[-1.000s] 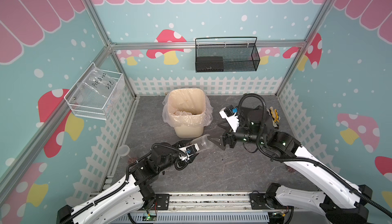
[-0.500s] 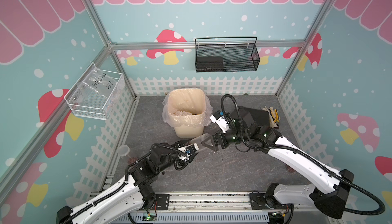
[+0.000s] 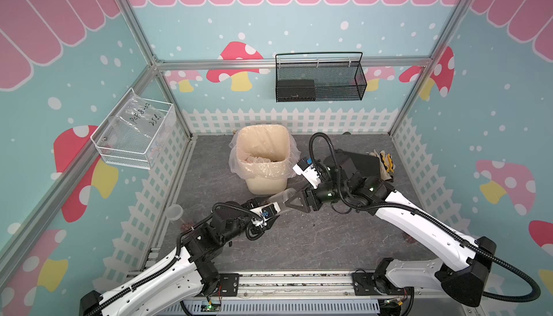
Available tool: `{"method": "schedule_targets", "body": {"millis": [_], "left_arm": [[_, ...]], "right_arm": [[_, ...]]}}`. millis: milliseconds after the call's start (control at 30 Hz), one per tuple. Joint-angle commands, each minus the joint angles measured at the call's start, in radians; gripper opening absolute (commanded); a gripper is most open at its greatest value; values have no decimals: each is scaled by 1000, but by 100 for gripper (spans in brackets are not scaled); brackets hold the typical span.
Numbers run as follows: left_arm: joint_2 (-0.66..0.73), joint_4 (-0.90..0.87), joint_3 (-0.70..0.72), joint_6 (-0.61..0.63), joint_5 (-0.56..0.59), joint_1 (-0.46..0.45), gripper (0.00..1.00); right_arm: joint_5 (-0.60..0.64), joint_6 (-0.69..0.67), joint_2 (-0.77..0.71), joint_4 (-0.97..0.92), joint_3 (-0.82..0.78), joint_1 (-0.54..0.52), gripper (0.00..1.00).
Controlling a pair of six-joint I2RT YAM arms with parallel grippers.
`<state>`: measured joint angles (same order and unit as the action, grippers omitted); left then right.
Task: Empty the moldy dried flower tea in the jars
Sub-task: Unscrew the lid from the jar.
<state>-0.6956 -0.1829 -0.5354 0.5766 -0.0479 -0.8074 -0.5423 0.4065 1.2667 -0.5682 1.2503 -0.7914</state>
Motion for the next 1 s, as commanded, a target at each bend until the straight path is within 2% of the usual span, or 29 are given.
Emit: {"method": "schedule_targets", "body": {"millis": [0, 200, 300, 367, 467, 567, 967], "left_arm": [[3, 5, -5, 16, -16, -1, 20], [-2, 0, -9, 12, -34, -1, 20], [-2, -2, -9, 12, -41, -1, 20], [-4, -1, -10, 12, -40, -1, 20], [-4, -1, -10, 12, -41, -1, 20], [-5, -3, -9, 12, -40, -1, 20], [0, -3, -7, 12, -28, -1, 20]], "right_arm": [[8, -284, 5, 26, 19, -2, 42], [123, -933, -27, 61, 15, -2, 33], [148, -1186, -20, 58, 25, -2, 30], [172, -1282, -10, 59, 32, -3, 28], [220, -1360, -5, 59, 36, -4, 26], [245, -1379, -19, 60, 30, -5, 26], [205, -1260, -139, 47, -62, -5, 27]]}}
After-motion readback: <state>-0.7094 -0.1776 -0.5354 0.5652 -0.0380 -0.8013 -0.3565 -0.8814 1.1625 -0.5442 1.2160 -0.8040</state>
